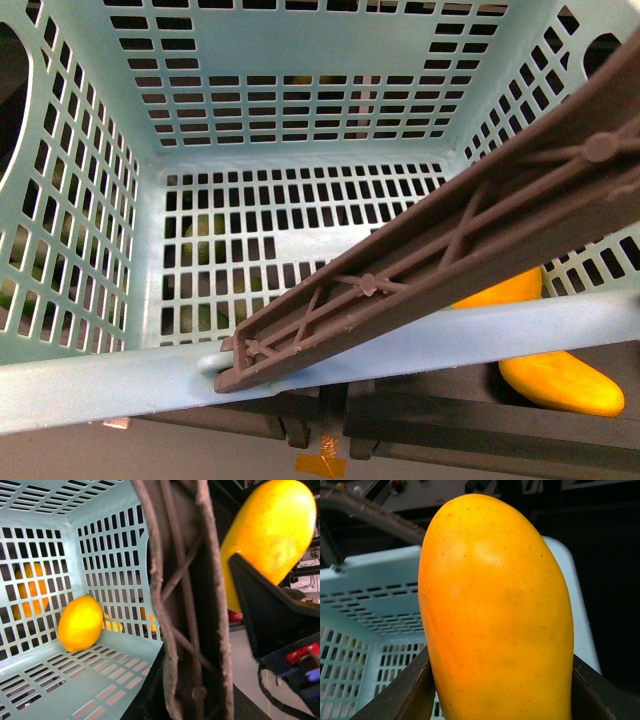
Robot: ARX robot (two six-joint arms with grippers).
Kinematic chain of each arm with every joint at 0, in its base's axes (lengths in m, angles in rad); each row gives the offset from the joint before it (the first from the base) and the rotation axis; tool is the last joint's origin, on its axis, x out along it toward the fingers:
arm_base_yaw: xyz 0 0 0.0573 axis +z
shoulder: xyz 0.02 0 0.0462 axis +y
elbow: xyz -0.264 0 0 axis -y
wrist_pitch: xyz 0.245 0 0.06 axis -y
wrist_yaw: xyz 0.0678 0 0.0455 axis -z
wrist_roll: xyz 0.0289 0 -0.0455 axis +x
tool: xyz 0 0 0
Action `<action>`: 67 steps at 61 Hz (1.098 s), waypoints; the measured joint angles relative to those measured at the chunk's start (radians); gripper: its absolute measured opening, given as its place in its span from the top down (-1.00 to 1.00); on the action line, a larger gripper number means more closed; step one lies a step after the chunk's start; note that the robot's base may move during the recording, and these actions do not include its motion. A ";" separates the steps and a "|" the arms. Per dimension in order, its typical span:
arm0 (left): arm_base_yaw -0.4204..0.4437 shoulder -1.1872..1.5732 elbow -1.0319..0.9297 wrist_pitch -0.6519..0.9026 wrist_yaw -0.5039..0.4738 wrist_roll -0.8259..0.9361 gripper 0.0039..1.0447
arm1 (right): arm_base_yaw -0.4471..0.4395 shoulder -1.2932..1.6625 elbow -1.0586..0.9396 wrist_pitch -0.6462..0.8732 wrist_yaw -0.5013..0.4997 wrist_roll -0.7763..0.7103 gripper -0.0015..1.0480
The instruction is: Pick lemon and mango into basket
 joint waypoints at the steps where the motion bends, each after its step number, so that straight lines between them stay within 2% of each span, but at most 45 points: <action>1: 0.000 0.000 0.000 0.000 0.000 0.000 0.89 | 0.009 0.005 0.001 0.001 0.005 0.000 -0.09; 12: 0.000 0.000 0.000 0.000 0.001 0.000 0.89 | 0.068 0.064 0.019 0.000 0.065 0.005 -0.12; 30: 0.000 0.000 0.000 0.000 -0.003 0.001 0.89 | 0.061 0.073 0.029 -0.021 0.125 0.034 -0.86; 40: 0.000 0.003 0.000 -0.001 0.006 -0.008 0.89 | 0.023 0.028 0.027 -0.042 0.186 0.040 -0.83; 59: 0.000 0.003 0.000 -0.001 0.002 -0.004 0.89 | -0.105 -0.179 -0.021 -0.132 0.301 0.009 -0.83; 61: 0.000 0.003 0.000 -0.001 0.001 -0.005 0.89 | -0.111 -0.187 -0.032 -0.106 0.290 -0.003 -0.80; 67: 0.000 0.003 0.000 -0.001 0.000 -0.003 0.89 | -0.135 -0.224 -0.164 0.188 0.204 -0.128 -0.52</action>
